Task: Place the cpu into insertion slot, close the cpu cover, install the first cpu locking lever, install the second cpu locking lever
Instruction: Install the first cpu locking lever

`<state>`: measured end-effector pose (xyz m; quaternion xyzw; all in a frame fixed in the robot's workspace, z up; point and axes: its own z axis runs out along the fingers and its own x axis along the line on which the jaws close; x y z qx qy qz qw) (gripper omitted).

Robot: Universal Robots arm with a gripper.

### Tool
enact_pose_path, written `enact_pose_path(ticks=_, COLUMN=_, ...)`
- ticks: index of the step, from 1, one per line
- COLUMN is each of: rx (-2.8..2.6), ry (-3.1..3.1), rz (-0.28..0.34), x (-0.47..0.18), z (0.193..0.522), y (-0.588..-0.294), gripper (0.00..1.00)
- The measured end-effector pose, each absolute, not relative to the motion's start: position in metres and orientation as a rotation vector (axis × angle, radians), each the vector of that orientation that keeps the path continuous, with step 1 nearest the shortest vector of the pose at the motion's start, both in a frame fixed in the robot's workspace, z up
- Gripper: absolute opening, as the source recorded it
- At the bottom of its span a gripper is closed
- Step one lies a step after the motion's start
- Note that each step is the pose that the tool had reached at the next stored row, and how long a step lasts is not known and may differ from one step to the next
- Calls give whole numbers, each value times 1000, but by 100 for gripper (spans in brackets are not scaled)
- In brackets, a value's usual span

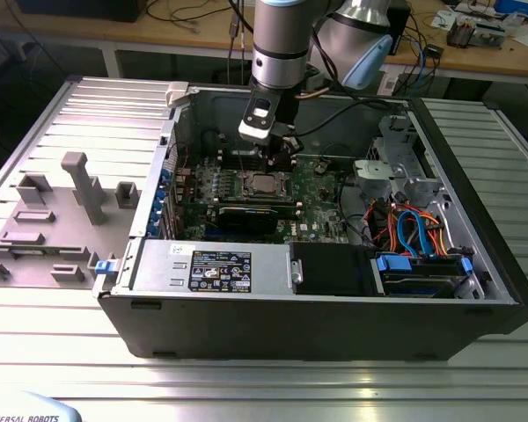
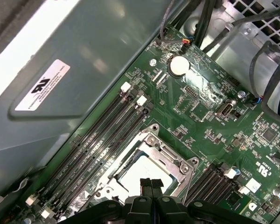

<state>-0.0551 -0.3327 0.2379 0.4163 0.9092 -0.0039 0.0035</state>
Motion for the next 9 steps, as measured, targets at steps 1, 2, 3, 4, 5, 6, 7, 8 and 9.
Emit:
enact_pose_path(ticks=1, rx=1291, ry=2856, rz=-12, x=-55, z=238, y=-333, gripper=11)
enact_pose_path(ticks=2, rx=1270, ry=2866, rz=-12, x=-55, z=238, y=-333, gripper=11)
enact_pose_path(ticks=3, rx=1259, ry=2871, rz=-12, x=-55, z=238, y=-333, gripper=11)
enact_pose_path(ticks=4, rx=1231, ry=2883, rz=-12, x=-55, z=238, y=-333, gripper=11)
enact_pose_path(ticks=5, rx=1210, ry=2891, rz=-12, x=-55, z=238, y=-333, gripper=11)
enact_pose_path(ticks=6, rx=1185, ry=2902, rz=-12, x=-55, z=238, y=-333, gripper=11)
enact_pose_path(ticks=7, rx=1158, ry=2912, rz=-12, x=-55, z=238, y=-333, gripper=11)
enact_pose_path(ticks=8, rx=1139, ry=2920, rz=-12, x=-55, z=238, y=-333, gripper=11)
enact_pose_path(ticks=9, rx=1122, ry=2926, rz=-12, x=-55, z=238, y=-333, gripper=11)
